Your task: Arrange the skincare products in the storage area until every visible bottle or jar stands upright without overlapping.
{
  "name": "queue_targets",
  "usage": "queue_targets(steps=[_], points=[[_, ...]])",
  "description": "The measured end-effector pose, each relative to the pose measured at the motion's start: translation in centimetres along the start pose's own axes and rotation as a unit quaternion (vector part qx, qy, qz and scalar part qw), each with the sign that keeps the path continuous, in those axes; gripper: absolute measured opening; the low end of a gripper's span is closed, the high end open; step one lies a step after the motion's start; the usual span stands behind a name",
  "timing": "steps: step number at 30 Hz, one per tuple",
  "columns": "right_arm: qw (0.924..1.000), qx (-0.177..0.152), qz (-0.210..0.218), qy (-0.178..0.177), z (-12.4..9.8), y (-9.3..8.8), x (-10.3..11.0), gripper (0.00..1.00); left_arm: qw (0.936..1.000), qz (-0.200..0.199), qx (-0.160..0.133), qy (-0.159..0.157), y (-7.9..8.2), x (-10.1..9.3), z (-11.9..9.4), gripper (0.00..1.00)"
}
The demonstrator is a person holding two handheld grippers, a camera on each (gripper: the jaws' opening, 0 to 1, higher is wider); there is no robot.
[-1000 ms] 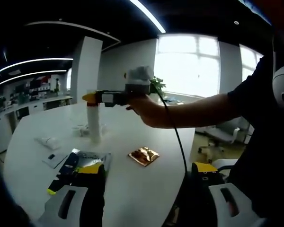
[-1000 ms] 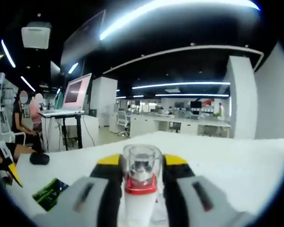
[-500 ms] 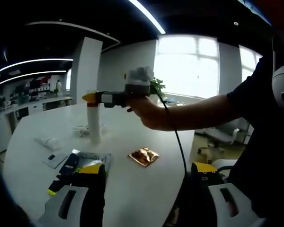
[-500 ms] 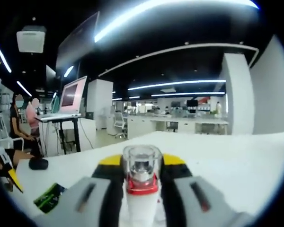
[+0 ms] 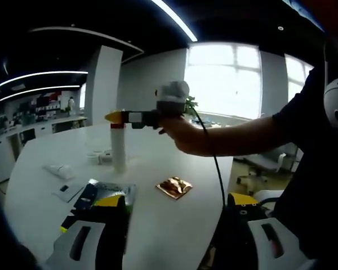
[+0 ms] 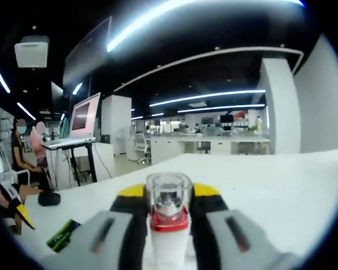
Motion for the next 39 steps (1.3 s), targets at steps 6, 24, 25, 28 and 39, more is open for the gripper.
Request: queue_targets(steps=[6,24,25,28,39], points=[[1.0,-0.003,0.006,-0.004,-0.9,0.0,-0.3,0.26,1.0,-0.002,-0.003,0.004,0.0,0.4,-0.3,0.75],[0.9998,-0.009,-0.013,-0.016,-3.2,1.2,-2.0,0.26,0.9995,0.001,-0.022,0.022,0.3,0.8,-0.2,0.86],[0.9997,-0.011,-0.014,-0.018,-3.5,1.4,-2.2,0.26,0.9995,0.0,-0.024,0.023,0.4,0.9,-0.3,0.87],[0.9994,-0.015,-0.016,-0.026,-4.4,2.1,-3.1,0.26,0.999,0.002,-0.032,0.03,0.6,1.1,-0.4,0.92],[0.9956,-0.025,-0.02,-0.088,-8.7,4.0,-8.1,0.26,0.9973,-0.001,-0.053,0.05,0.8,1.5,-1.0,0.99]])
Point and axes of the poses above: the point that each gripper's makers call its tool centre point, and the gripper's own axes: z roughly forward along the fingers, x roughly to its left, y roughly out of its top, the point moved 9 cm from there along -z, roughly backward along the fingers, and after that the axes turned 1 degree about -z, right-handed, at the moved point
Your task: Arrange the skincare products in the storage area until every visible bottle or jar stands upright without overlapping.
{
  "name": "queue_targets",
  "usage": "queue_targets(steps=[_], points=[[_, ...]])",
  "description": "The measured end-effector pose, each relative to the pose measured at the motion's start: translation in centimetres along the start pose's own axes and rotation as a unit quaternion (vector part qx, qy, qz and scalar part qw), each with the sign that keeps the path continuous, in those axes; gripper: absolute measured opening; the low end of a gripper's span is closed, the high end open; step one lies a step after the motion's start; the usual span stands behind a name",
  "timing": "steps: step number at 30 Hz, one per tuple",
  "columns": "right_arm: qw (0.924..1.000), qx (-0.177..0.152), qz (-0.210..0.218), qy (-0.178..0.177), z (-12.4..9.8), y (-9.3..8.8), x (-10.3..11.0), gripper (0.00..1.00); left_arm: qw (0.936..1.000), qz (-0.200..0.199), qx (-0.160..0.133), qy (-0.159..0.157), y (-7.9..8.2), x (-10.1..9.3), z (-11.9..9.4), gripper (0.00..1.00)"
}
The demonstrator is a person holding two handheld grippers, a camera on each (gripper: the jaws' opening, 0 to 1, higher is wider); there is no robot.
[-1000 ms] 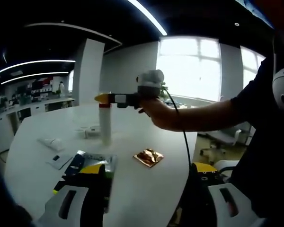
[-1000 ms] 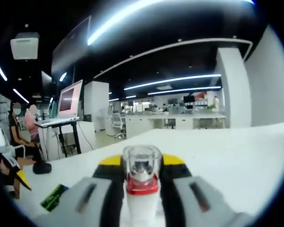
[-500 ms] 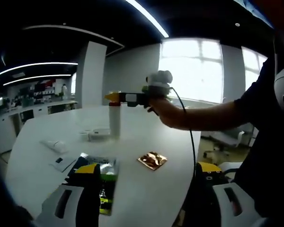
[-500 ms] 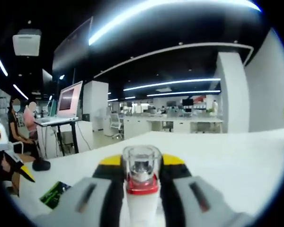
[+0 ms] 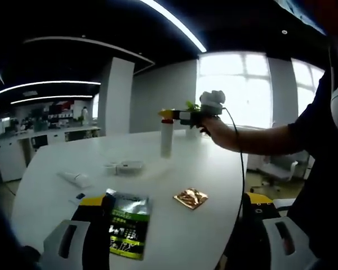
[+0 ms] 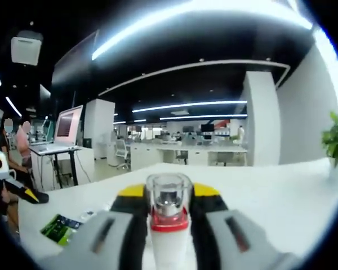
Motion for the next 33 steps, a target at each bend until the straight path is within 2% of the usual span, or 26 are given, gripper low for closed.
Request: queue_targets(steps=[11,15,23,33], points=[[0.998,-0.009,0.004,-0.062,-2.8,1.1,-5.2,0.26,1.0,-0.004,0.006,-0.007,0.2,0.1,0.3,0.99],[0.996,-0.011,0.027,-0.085,-3.6,0.9,-7.2,0.26,0.9998,-0.004,0.018,-0.009,0.0,0.1,0.5,0.98],[0.9913,-0.005,0.027,-0.128,-4.8,0.3,-10.4,0.26,0.9997,-0.004,0.022,-0.01,-0.1,0.6,0.7,0.98],[0.9818,-0.001,0.036,-0.186,-5.9,-0.6,-14.4,0.26,0.9995,-0.002,0.028,-0.016,-0.3,0.6,1.0,0.96]])
Point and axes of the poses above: the point that each gripper's makers call its tool centre point, and the gripper's own axes: z roughly forward along the fingers, x roughly to its left, y roughly out of its top, the point moved 9 cm from there along -z, roughly backward along the fingers, and after that the axes turned 1 degree about -z, right-handed, at the moved point
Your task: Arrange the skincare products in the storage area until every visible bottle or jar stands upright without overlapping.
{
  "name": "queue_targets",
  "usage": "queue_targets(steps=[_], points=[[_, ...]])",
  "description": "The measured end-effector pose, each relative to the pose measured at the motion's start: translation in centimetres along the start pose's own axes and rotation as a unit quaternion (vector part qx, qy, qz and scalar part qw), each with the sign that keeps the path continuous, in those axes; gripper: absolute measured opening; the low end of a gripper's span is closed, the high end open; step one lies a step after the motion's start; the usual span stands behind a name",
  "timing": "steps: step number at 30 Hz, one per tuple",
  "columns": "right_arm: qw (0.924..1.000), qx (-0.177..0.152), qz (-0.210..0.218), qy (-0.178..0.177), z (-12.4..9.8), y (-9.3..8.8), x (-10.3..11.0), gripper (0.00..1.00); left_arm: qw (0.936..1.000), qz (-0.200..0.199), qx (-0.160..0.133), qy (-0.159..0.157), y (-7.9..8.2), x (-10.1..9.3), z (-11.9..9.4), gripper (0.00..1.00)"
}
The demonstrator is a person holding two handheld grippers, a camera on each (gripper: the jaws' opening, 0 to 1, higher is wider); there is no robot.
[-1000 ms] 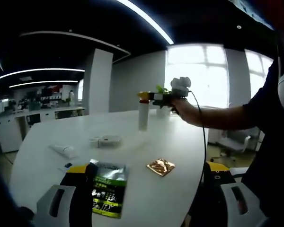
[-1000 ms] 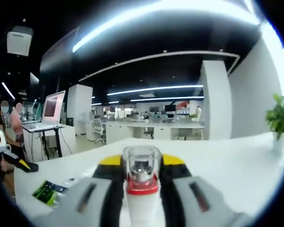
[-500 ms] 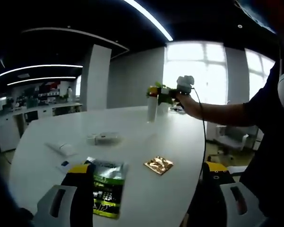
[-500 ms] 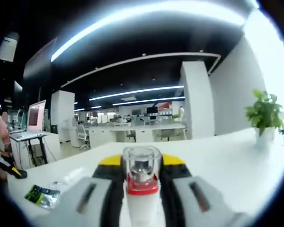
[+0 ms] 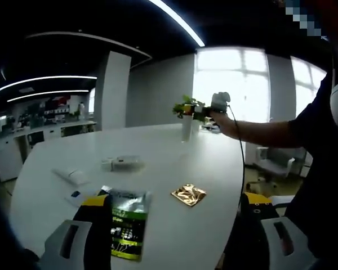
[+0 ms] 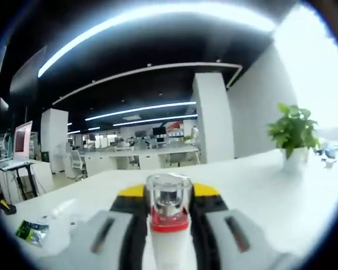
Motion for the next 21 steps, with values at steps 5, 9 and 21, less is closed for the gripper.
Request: queue_targets(steps=[5,9,21], points=[[0.9998,0.006,-0.002,-0.018,0.5,-0.5,-0.9,0.26,1.0,-0.002,0.0,0.002,-0.1,0.5,-0.1,0.96],[0.9996,0.011,-0.002,-0.025,1.0,-1.4,-1.1,0.26,0.9999,-0.007,0.007,0.005,-0.4,0.6,-0.1,0.95],[0.9989,0.034,-0.007,-0.033,2.7,-3.9,-1.3,0.26,0.9998,-0.013,0.015,0.008,-0.7,0.9,0.2,0.92]])
Point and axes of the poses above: the point that each gripper's makers call its tool centre point, and the gripper's own axes: z roughly forward along the fingers, x roughly to its left, y roughly out of its top, the point moved 9 cm from there along -z, roughly backward along the fingers, and after that the axes turned 1 degree about -z, right-handed, at the moved point
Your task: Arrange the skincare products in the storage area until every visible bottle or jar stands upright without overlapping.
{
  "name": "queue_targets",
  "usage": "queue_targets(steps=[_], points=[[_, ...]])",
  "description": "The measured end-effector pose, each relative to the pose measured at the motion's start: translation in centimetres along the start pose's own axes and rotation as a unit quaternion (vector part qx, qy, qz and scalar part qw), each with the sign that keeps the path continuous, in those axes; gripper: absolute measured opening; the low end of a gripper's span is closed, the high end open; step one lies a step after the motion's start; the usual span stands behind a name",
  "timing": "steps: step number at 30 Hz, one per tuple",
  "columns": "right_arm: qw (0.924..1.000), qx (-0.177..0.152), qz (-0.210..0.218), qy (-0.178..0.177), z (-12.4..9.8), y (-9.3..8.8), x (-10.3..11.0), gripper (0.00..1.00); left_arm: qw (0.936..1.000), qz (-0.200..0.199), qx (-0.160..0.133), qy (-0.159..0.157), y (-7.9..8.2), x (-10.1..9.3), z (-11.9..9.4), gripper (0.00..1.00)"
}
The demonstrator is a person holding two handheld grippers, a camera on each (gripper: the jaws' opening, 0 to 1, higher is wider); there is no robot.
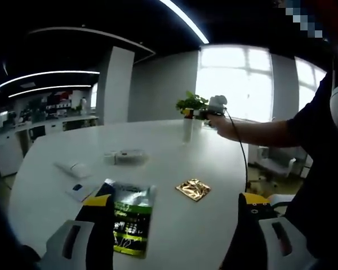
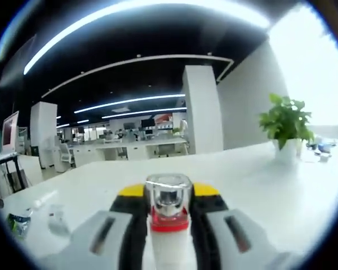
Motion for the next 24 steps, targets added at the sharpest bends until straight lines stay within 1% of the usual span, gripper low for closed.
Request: queue_targets(steps=[5,7,10,12,15,19,24], points=[[1.0,0.0,-0.005,0.003,0.2,-0.2,0.8,0.26,1.0,0.0,0.001,-0.004,0.0,0.1,0.2,0.92],[1.0,0.0,-0.009,0.0,0.4,-0.2,0.8,0.26,1.0,0.0,0.001,-0.006,0.1,0.3,0.2,0.92],[0.9999,-0.001,-0.015,-0.004,0.6,-0.5,0.7,0.26,1.0,0.0,0.003,-0.008,0.0,0.0,0.4,0.92],[0.9998,-0.009,-0.018,-0.009,0.7,-0.4,0.5,0.26,1.0,0.0,0.004,-0.007,-0.1,-0.1,0.4,0.91],[0.9998,-0.011,-0.013,-0.014,0.7,-0.5,0.7,0.26,0.9999,-0.003,0.007,-0.008,-0.3,-0.1,0.4,0.9],[0.9992,-0.019,-0.031,-0.017,0.4,-0.6,1.6,0.26,0.9999,-0.003,0.011,-0.008,-0.3,-0.4,0.6,0.9],[0.9982,-0.028,-0.043,-0.03,0.3,-0.8,1.8,0.27,0.9998,-0.001,0.013,-0.012,-0.3,-0.6,0.8,0.89]])
Point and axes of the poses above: the point that each gripper's makers call its tool centre point, and the gripper's own axes: z roughly forward along the fingers, x roughly to its left, y roughly out of its top, the point moved 9 cm from there along -z, roughly backward along the fingers, and after that the axes turned 1 degree about -z, right-handed, at the moved point
